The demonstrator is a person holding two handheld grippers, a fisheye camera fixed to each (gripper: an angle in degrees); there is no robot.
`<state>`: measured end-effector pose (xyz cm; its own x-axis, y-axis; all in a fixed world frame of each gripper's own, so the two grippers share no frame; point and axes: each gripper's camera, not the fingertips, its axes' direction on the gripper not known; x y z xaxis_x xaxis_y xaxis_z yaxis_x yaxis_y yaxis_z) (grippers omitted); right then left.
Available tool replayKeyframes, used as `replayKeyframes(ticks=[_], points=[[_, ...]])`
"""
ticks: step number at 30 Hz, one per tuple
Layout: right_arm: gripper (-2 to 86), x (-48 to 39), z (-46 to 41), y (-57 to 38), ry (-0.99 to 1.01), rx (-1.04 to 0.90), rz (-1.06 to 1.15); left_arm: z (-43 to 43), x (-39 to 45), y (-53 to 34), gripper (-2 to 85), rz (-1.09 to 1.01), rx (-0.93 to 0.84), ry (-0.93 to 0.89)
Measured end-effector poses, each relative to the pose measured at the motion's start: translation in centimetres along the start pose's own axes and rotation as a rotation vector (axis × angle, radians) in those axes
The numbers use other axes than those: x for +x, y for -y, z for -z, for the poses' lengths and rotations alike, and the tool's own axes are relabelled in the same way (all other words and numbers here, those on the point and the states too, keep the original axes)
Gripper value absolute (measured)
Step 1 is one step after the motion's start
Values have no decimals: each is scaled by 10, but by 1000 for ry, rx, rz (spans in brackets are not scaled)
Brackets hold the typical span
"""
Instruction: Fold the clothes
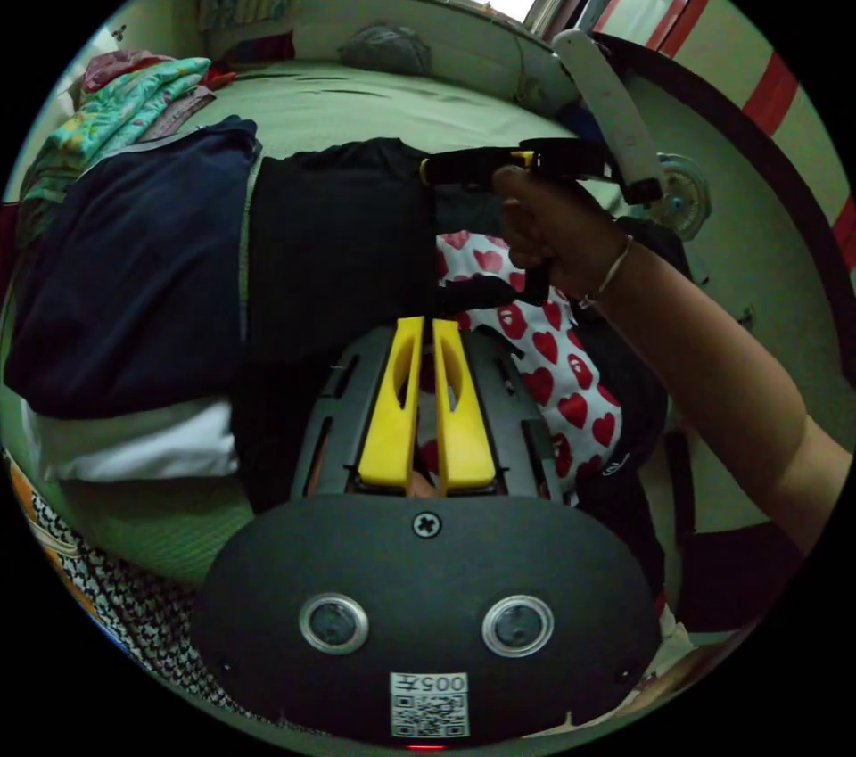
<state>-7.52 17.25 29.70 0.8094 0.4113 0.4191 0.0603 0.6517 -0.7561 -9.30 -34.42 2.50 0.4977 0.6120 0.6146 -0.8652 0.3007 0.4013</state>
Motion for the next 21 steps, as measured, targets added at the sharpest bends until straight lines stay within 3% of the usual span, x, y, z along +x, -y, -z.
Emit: replayKeyframes(ticks=[12,21], points=[[26,57,100,-166,-165,-32,-11,39,-10,-78,70,90,-65,210],[28,99,156,-303,-229,-100,-243,51,-27,-128,106,256,-76,327]])
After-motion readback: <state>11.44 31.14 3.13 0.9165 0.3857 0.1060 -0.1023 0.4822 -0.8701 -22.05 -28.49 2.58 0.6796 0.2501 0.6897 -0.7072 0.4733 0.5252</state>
